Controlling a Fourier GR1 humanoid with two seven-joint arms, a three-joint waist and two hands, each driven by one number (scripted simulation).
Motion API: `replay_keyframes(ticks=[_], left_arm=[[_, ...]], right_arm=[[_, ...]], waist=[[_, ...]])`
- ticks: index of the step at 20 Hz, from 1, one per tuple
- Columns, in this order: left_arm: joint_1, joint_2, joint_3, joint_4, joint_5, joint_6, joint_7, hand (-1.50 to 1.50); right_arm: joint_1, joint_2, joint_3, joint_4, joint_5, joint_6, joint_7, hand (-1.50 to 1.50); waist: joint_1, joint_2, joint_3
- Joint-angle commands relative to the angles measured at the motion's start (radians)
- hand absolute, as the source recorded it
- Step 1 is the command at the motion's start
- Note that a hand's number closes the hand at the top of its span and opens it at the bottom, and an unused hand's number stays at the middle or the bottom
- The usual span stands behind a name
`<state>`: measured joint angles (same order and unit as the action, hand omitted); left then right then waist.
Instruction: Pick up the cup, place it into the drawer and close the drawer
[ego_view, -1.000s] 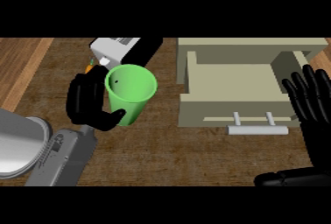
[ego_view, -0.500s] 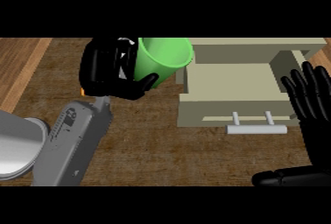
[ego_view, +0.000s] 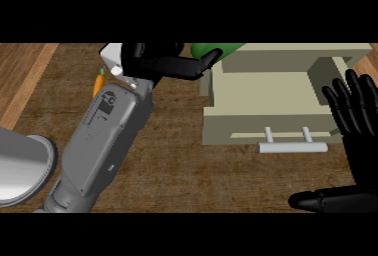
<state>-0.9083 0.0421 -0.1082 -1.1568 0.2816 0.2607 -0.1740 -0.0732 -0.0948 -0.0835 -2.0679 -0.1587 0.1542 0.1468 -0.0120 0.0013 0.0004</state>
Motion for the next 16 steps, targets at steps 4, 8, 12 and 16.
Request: replay_keyframes(ticks=[4,8,12,16], left_arm=[[-0.187,-0.04,0.023,0.233,-0.046,0.026,-0.011,1.5],[-0.197,-0.042,0.0,0.345,0.017,0.031,-0.09,1.5],[-0.228,-0.042,-0.064,0.35,0.043,0.098,-0.051,1.5],[-0.341,-0.042,-0.111,0.556,0.135,0.141,-0.145,1.5]], right_arm=[[-0.019,-0.002,-0.003,-0.025,-0.009,-0.022,0.058,-1.5],[0.02,-0.002,-0.004,0.002,-0.011,0.021,-0.022,-1.5],[-0.054,-0.025,-0.058,0.048,-0.044,0.011,-0.008,-1.5],[-0.05,-0.006,-0.005,0.02,-0.007,-0.004,0.017,-1.5]], waist=[[-0.007,0.002,0.0],[-0.01,0.003,0.0],[-0.003,0.001,0.0],[-0.033,0.009,0.0]])
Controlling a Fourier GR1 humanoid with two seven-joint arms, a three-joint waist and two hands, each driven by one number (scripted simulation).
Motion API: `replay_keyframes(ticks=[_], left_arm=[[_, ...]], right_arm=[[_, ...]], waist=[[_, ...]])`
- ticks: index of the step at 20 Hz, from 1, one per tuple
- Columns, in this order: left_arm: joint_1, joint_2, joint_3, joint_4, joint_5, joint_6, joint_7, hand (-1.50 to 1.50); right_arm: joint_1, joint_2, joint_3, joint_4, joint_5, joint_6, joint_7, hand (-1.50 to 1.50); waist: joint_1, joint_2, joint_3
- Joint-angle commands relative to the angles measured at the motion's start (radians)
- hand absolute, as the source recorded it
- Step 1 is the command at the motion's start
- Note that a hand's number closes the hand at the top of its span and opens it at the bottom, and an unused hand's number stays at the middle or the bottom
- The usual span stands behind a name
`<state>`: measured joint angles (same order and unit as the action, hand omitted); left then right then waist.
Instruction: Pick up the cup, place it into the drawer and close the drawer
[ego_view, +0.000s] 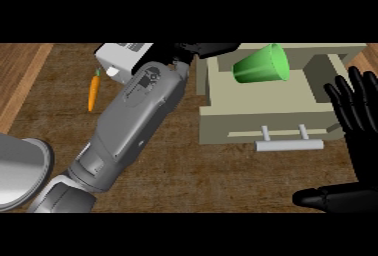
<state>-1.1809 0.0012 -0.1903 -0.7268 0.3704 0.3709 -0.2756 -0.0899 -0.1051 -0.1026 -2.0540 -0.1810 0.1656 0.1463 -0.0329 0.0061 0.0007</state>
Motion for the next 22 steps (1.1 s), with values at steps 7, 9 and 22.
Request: replay_keyframes(ticks=[7,9,22], left_arm=[[-0.073,-0.001,-0.192,0.219,0.166,0.058,-0.088,1.5],[-0.126,-0.001,-0.231,0.236,0.185,0.082,-0.043,1.5],[-0.142,-0.001,-0.417,0.366,0.199,0.118,-0.048,-1.5]], right_arm=[[0.003,0.024,0.046,-0.016,0.02,-0.002,-0.006,-1.5],[-0.052,0.019,0.04,0.032,0.028,-0.014,0.003,-1.5],[-0.043,0.003,0.026,0.05,-0.015,0.039,-0.042,-1.5]], waist=[[-0.041,0.007,0.0],[-0.042,0.009,0.001],[-0.078,0.02,0.002]])
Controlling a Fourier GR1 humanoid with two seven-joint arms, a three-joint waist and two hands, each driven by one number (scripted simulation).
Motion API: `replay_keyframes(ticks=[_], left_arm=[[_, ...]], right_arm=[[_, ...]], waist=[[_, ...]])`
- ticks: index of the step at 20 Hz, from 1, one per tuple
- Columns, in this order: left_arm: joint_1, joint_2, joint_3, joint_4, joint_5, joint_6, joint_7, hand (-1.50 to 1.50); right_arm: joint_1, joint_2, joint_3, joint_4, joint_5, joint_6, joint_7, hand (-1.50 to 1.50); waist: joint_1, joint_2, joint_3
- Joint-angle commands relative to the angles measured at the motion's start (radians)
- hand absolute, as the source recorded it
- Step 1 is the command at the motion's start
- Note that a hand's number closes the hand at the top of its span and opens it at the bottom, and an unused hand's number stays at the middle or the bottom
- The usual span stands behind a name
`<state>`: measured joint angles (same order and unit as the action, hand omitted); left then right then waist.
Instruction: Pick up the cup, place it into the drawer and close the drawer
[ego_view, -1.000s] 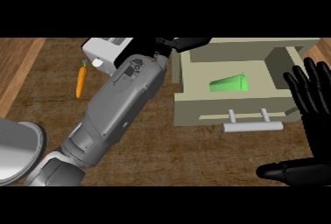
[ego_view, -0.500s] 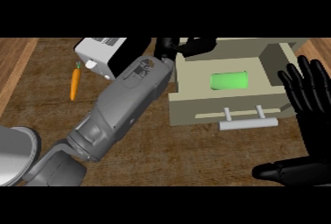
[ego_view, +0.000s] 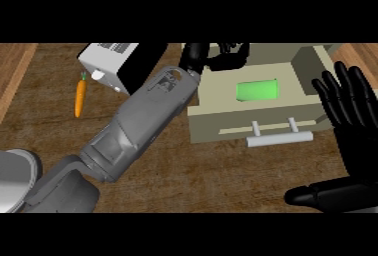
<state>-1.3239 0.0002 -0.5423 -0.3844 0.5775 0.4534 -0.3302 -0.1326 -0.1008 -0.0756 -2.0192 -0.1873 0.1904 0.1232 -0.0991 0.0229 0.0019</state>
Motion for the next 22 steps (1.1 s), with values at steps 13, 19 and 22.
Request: replay_keyframes(ticks=[13,19,22], left_arm=[[0.013,0.0,0.002,-0.111,0.19,-0.027,-0.127,-1.5],[0.053,0.0,0.073,-0.147,0.219,-0.091,-0.142,-1.5],[0.079,0.047,0.087,-0.266,0.211,-0.039,-0.081,-1.5]], right_arm=[[0.016,-0.01,-0.033,-0.011,-0.137,0.051,0.032,-1.5],[0.026,-0.02,-0.041,-0.078,-0.154,0.041,0.066,1.5],[0.011,-0.101,-0.087,-0.05,-0.182,0.106,0.08,1.5]], waist=[[0.024,-0.009,-0.001],[0.077,-0.021,-0.002],[0.108,-0.03,-0.002]])
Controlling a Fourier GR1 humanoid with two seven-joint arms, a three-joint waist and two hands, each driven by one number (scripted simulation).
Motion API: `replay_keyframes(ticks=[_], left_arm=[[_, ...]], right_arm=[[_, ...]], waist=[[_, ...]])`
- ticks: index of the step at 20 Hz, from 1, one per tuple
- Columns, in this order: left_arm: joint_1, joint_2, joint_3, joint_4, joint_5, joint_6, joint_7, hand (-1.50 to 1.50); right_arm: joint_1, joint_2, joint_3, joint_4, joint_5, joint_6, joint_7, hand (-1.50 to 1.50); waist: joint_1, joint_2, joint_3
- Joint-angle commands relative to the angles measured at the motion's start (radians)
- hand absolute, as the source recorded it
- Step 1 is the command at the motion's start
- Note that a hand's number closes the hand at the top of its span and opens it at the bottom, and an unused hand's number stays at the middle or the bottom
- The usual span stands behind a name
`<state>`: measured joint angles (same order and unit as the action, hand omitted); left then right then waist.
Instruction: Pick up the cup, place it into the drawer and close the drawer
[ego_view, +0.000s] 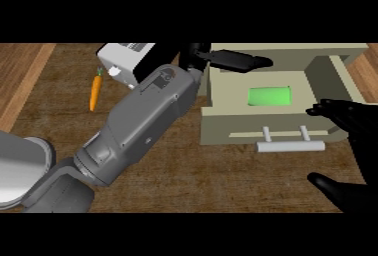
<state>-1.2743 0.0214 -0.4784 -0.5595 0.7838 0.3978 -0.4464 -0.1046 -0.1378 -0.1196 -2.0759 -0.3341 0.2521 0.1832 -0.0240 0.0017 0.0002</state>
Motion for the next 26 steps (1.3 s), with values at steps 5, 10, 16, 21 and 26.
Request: replay_keyframes(ticks=[5,10,16,21,26], left_arm=[[0.145,0.117,0.067,-0.191,0.022,0.0,0.034,-1.5],[0.353,0.225,0.044,-0.441,0.025,0.039,0.105,-1.5],[0.575,0.396,0.09,-0.705,0.037,0.014,0.166,-1.5],[0.781,0.429,0.112,-0.85,0.028,-0.024,0.129,-1.5],[0.844,0.489,0.159,-0.87,0.072,-0.102,0.142,-1.5]], right_arm=[[0.031,-0.116,0.016,-0.017,0.117,0.123,-0.04,1.5],[0.13,-0.14,0.039,-0.019,0.214,0.162,-0.072,1.5],[0.087,-0.104,0.112,-0.006,0.346,0.1,-0.012,1.5],[0.044,-0.13,0.131,0.114,0.476,0.112,-0.109,1.5],[0.028,-0.233,0.238,0.169,0.744,0.118,-0.255,1.5]], waist=[[0.043,-0.009,-0.001],[0.068,-0.018,0.0],[0.056,-0.01,0.0],[0.045,-0.005,0.0],[0.057,-0.003,0.0]])
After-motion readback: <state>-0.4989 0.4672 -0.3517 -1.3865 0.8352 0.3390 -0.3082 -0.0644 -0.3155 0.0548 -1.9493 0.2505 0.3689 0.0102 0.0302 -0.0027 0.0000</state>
